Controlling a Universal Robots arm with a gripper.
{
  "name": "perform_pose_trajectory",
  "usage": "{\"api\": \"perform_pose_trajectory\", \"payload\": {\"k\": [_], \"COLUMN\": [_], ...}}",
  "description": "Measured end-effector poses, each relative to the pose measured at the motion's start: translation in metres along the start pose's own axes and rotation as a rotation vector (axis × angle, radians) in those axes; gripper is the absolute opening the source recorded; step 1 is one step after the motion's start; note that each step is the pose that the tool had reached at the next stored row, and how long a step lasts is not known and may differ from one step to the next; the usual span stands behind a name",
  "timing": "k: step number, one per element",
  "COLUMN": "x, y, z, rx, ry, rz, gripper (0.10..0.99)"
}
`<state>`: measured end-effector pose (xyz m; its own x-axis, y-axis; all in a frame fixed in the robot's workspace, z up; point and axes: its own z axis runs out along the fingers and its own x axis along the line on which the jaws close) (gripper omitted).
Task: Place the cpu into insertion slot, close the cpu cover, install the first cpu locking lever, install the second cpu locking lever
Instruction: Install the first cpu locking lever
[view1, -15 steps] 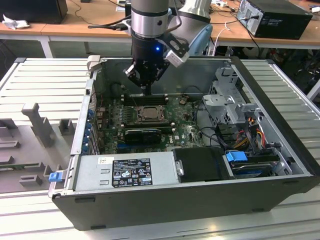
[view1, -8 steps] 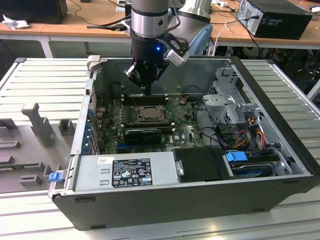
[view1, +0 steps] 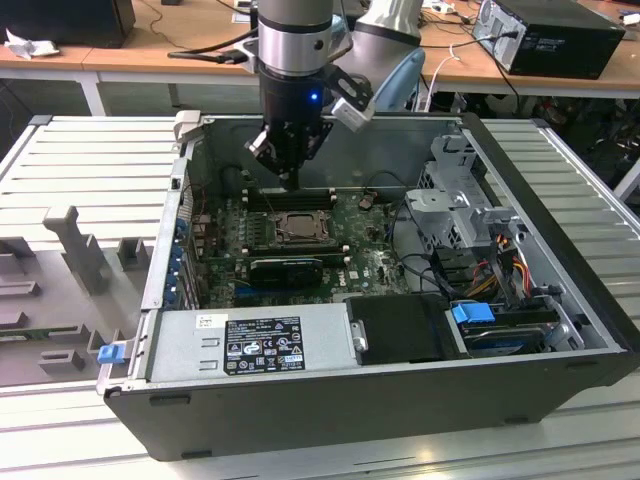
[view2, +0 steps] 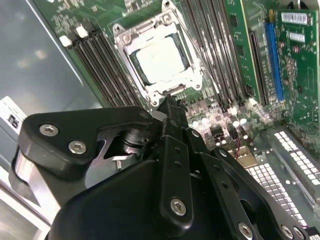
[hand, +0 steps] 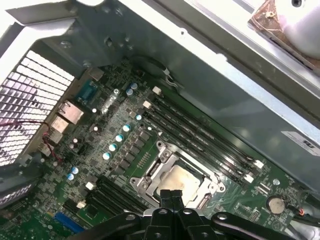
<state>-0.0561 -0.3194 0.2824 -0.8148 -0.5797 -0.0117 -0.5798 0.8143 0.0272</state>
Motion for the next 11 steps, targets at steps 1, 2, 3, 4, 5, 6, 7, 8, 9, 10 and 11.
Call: {"api": "perform_pose_trajectory", "payload": {"k": [1, 2, 3, 4, 5, 6, 7, 8, 9, 10, 11], "x": [0.0044, 0.0062, 0.0070, 0.0071, 0.0070, 0.0071, 0.0071, 0.0071, 0.0071, 0.0071, 0.0064], "y": [0.0031, 0.0045, 0.0050, 0.0049, 0.0049, 0.0049, 0.0049, 0.0048, 0.0047, 0.0046, 0.0040], "z": [0.0007, 0.0015, 0.0027, 0.0032, 0.0037, 0.0050, 0.0062, 0.0082, 0.0108, 0.0153, 0.0199], "rx": [0.002, 0.003, 0.004, 0.005, 0.006, 0.006, 0.007, 0.008, 0.009, 0.010, 0.010], "ry": [-0.0026, -0.0049, -0.0068, -0.0076, -0.0084, -0.0094, -0.0103, -0.0119, -0.0132, -0.0146, -0.0139], "rz": [0.000, 0.000, 0.002, 0.004, 0.010, 0.042, 0.079, 0.138, 0.193, 0.252, 0.290], "gripper": [0.106, 0.106, 0.106, 0.106, 0.106, 0.106, 0.106, 0.106, 0.106, 0.106, 0.106]}}
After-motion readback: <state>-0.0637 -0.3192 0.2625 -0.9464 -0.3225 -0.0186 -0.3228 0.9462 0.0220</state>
